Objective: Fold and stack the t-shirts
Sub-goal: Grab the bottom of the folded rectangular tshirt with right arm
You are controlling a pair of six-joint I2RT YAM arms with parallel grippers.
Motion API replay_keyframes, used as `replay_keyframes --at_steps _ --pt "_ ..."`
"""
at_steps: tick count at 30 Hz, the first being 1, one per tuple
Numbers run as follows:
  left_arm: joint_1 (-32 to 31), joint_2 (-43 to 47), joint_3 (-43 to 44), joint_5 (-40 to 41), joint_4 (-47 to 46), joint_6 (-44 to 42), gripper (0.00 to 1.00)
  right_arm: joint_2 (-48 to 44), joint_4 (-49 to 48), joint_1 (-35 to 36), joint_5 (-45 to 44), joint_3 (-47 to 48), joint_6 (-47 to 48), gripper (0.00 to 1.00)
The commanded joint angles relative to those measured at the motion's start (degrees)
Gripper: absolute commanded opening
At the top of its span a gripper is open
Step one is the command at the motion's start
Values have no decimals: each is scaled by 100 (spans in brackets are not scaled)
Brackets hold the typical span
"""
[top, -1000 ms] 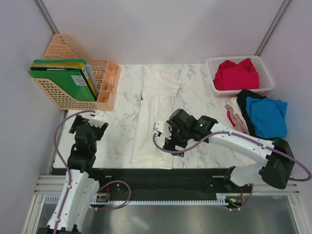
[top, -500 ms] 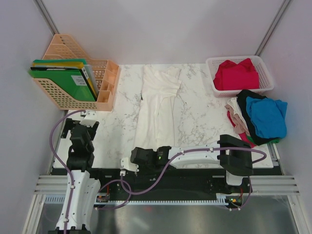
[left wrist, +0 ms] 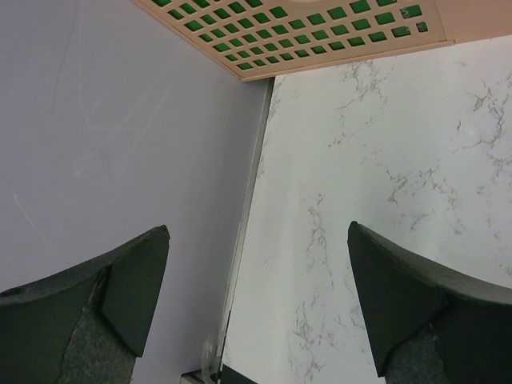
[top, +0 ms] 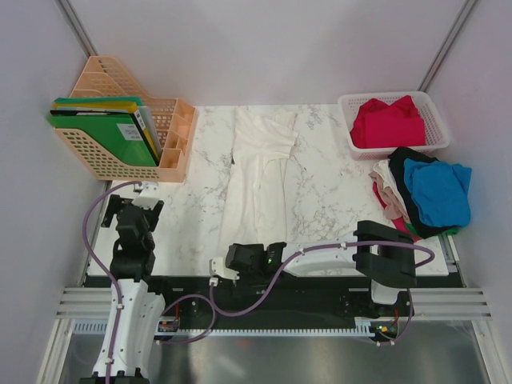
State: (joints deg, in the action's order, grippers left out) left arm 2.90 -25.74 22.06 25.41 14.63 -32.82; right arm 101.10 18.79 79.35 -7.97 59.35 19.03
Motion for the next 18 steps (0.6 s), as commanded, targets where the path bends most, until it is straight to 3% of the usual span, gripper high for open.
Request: replay_keyframes --at_steps 1,2,6,12,14,15,18 --pt "36 7 8 -62 -189 144 100 -231 -235 -16 -109 -108 -83 98" --pt "44 16 8 -71 -189 135 100 -205 -252 -25 -100 -108 -109 98" --pt "62 7 8 -36 -198 109 100 -82 -349 -25 -73 -134 -171 66" --pt "71 16 -18 -80 -189 109 100 15 -367 -25 -170 -117 -75 33" --pt "62 34 -27 -89 -189 91 100 41 -367 -25 -222 -99 -66 31" --pt "62 34 -35 -89 -189 100 100 59 -367 -16 -223 -91 -57 26" --pt "62 60 -53 -124 -180 83 100 120 -341 -25 -162 -73 -92 27"
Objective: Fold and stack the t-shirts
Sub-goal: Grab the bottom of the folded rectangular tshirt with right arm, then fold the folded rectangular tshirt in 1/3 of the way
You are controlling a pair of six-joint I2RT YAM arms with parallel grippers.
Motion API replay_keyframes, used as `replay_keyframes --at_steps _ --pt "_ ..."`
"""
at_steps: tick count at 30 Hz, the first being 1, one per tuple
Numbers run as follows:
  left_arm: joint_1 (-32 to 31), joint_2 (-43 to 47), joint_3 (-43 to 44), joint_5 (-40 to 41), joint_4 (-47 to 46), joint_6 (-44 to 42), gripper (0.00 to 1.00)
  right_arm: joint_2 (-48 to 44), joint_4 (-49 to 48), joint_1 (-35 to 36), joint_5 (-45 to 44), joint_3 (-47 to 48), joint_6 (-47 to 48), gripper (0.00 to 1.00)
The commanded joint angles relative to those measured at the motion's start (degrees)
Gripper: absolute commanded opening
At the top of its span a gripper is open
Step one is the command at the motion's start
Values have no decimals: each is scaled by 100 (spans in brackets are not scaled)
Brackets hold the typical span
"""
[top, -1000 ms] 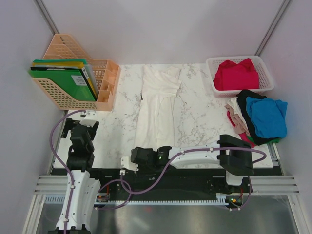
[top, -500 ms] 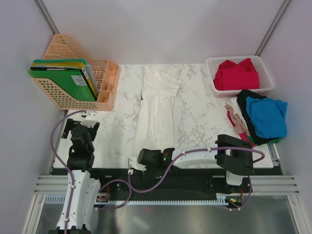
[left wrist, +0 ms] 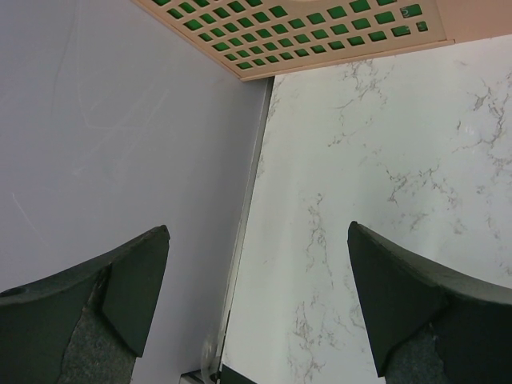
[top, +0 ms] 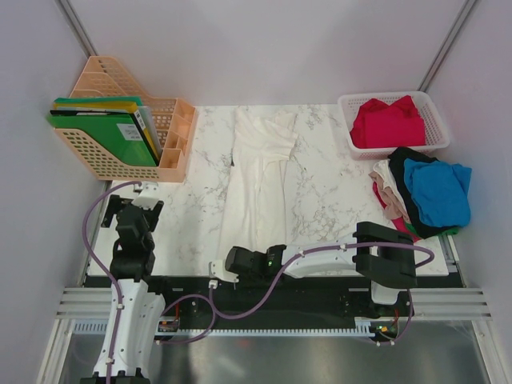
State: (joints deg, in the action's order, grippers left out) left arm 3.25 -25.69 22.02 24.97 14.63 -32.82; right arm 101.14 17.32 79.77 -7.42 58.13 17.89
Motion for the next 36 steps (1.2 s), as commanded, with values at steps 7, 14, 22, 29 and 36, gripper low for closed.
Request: replay_keyframes --at_steps 7,14,22,29,36 --pt "36 108 -93 -124 -145 100 100 152 -168 -58 -321 58 -31 0" --pt "36 126 -128 -177 -66 170 100 -445 192 -110 -865 444 530 0" --pt "27 135 -137 -335 40 206 100 -1105 281 -321 -1587 981 874 0" --pt "36 108 -119 -414 118 223 100 -1088 -43 -813 -1544 1201 1190 0" --pt "36 82 -84 -458 224 250 100 -719 -413 -1647 -1122 1473 1603 0"
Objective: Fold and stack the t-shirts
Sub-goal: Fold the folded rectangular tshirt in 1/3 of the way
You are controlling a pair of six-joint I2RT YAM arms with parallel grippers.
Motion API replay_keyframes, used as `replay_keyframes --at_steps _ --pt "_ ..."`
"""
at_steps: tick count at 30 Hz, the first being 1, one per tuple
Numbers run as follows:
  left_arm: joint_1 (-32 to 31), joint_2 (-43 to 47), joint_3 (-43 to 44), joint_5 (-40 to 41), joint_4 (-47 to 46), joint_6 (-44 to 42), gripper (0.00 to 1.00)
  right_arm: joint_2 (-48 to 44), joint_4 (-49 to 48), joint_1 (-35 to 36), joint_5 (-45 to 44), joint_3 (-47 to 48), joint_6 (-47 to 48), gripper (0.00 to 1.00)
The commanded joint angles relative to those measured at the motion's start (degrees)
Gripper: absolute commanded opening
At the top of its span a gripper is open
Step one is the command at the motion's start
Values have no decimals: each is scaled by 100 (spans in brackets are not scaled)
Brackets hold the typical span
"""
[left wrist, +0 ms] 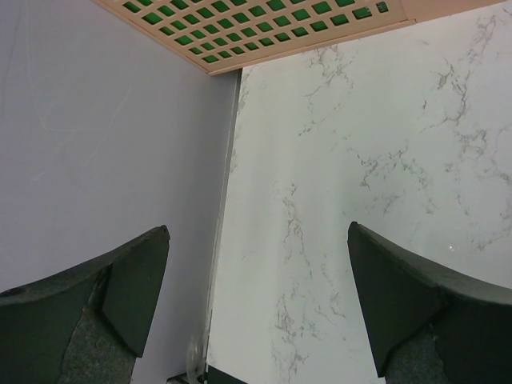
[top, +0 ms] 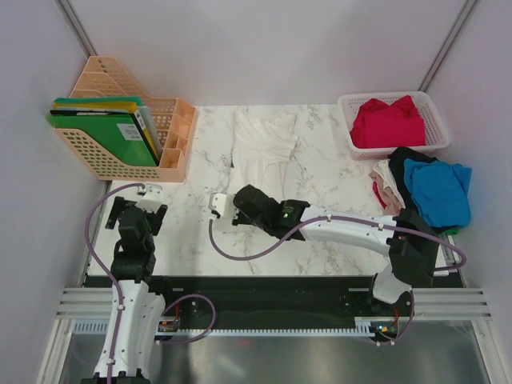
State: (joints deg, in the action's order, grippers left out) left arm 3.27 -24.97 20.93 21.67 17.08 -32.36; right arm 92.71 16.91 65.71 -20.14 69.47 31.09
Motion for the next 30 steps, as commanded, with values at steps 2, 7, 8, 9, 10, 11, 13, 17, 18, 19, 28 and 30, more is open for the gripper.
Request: replay_keyframes --at_steps 2,7,8,9,10,11,13,17,18,19,28,30 --pt "34 27 17 -145 -3 204 100 239 -477 -444 317 418 284 0" --pt "34 19 17 -190 58 212 100 555 -495 -665 414 708 362 0" --pt "34 27 25 -198 58 212 100 582 -487 -700 406 734 371 0" --pt "34 27 25 -198 50 204 100 617 -487 -718 414 752 389 0" --pt "34 27 17 -207 67 204 100 643 -504 -744 423 743 406 0" --pt "42 27 17 -216 59 204 100 652 -513 -770 441 735 406 0" --pt "34 36 -10 -233 67 204 100 705 -557 -823 406 708 442 0" --pt "34 45 -27 -234 76 204 100 670 -574 -964 432 603 477 0" --pt "25 45 -36 -242 76 204 100 652 -583 -990 415 576 485 0" --pt "34 36 -36 -242 67 204 100 617 -592 -1008 432 550 494 0" --pt "34 -8 8 -286 102 204 100 810 -689 -1350 511 374 565 0" --pt "34 -16 17 -295 129 204 100 872 -732 -1394 537 322 547 0"
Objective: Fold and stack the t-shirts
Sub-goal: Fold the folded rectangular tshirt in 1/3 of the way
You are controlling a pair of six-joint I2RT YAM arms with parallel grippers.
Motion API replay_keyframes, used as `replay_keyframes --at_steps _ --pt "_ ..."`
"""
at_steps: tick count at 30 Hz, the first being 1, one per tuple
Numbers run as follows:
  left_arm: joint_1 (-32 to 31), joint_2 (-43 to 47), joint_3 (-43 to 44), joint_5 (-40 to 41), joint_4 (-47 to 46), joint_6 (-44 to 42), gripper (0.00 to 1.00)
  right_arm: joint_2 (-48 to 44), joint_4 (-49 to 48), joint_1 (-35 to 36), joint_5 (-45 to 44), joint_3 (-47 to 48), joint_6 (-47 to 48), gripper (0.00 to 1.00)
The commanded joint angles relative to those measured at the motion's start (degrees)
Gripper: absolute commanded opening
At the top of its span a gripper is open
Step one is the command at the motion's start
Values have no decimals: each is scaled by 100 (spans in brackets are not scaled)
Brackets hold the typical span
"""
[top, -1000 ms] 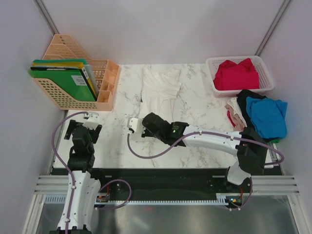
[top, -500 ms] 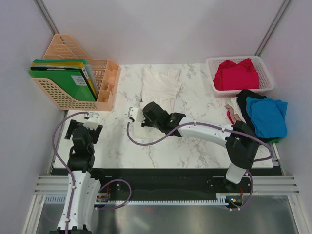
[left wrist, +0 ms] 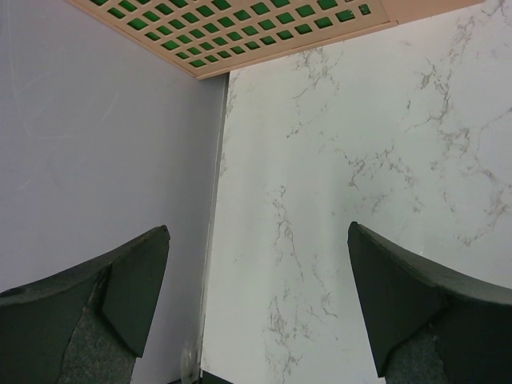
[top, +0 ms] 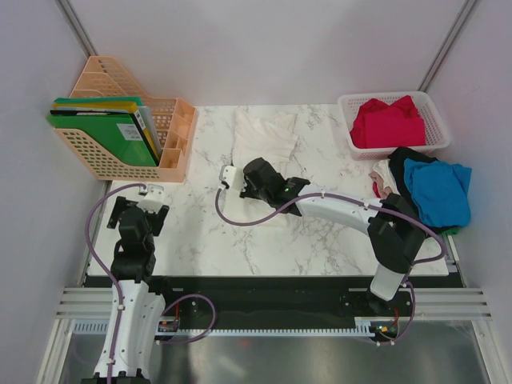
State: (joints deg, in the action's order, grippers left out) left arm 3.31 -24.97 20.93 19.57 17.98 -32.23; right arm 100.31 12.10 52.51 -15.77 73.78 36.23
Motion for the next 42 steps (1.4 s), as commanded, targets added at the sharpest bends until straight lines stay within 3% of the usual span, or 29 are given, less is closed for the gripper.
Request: replay_keyframes --at_steps 1,19,29,42 --pt "38 -17 25 -103 39 191 100 129 -269 -100 109 -144 33 0" --pt "29 -51 78 -200 145 182 100 814 -568 -399 83 40 95 0" --pt "38 -43 17 -243 127 191 100 569 -542 -400 171 154 148 0" --pt "29 -60 8 -243 127 182 100 920 -577 -435 170 497 236 0"
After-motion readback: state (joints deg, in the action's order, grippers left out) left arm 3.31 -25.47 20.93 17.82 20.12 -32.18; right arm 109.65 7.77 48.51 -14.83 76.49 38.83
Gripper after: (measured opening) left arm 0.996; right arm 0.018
